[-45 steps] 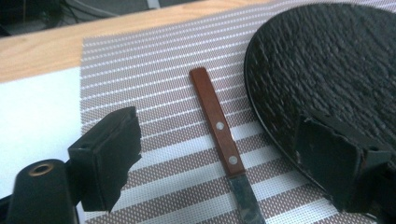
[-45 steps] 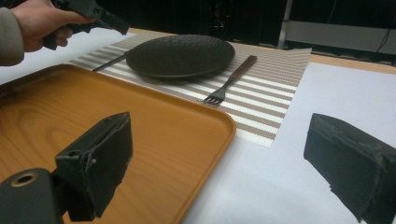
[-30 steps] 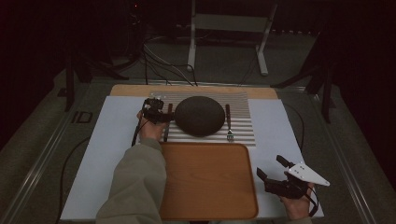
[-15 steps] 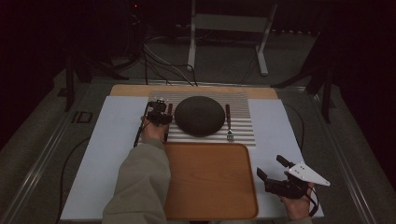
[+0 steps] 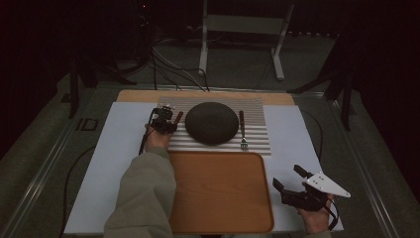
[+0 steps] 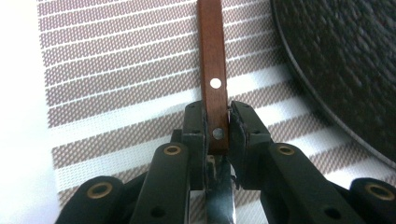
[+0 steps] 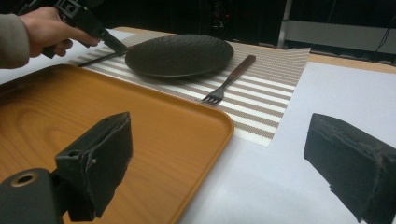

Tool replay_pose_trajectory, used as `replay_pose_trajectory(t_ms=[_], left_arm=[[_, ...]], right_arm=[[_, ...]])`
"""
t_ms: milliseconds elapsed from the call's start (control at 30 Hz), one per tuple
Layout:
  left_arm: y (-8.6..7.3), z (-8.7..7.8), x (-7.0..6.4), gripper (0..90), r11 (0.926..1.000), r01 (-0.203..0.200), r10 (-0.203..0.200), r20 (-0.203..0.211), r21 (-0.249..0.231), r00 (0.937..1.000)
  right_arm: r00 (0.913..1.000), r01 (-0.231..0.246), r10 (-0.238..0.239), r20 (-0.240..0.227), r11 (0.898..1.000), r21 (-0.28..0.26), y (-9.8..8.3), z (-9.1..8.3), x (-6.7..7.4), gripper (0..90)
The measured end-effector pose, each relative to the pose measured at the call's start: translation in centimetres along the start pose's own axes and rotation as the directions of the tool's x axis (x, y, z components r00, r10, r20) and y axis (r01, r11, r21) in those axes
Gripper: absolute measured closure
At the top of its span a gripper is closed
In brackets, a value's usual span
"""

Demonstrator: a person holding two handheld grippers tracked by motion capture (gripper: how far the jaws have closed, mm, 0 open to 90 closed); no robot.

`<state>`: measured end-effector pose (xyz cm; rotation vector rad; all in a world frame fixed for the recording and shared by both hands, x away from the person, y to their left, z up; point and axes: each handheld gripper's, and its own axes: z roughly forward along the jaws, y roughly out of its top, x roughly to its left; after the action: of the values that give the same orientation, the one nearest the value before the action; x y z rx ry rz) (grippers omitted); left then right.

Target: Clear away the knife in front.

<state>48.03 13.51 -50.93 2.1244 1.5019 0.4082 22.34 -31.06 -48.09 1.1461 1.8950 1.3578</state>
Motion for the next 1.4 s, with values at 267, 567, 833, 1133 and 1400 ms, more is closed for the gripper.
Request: replay_pose_trajectory(t_ms=[267, 567, 833, 1133, 1400], left_arm=[[-1.3, -1.1, 0.5, 77.7, 0.9989, -0.044, 0.044, 0.028, 0.018, 0.9986], [-2.5, -2.3, 0.8, 77.6, 0.9919, -0.112, 0.107, 0.08, 0.059, 0.991], [-2.2, -2.2, 0.6, 76.7, 0.9883, -0.122, 0.115, 0.077, 0.092, 0.9904], [-1.8, -2.2, 0.5, 77.7, 0.9808, -0.159, 0.152, 0.075, 0.112, 0.9856], [-1.8, -2.3, 0.6, 77.9, 0.9798, -0.161, 0.153, 0.068, 0.119, 0.9858]], right_arm=[[1.0, 0.007, -0.007, -0.001, 1.0, 0.007, 0.0, 0.1, 0.1, 7.9], [0.9999, 0.014, -0.014, -0.006, 1.0, 0.015, -0.1, 0.3, 0.3, 7.9], [0.9998, 0.016, -0.016, -0.011, 1.0, 0.022, -0.1, 0.4, 0.5, 8.0], [0.9997, 0.018, -0.017, -0.019, 0.999, 0.031, -0.1, 0.5, 0.5, 8.0], [0.9997, 0.014, -0.014, -0.019, 0.999, 0.031, -0.2, 0.5, 0.4, 8.0]])
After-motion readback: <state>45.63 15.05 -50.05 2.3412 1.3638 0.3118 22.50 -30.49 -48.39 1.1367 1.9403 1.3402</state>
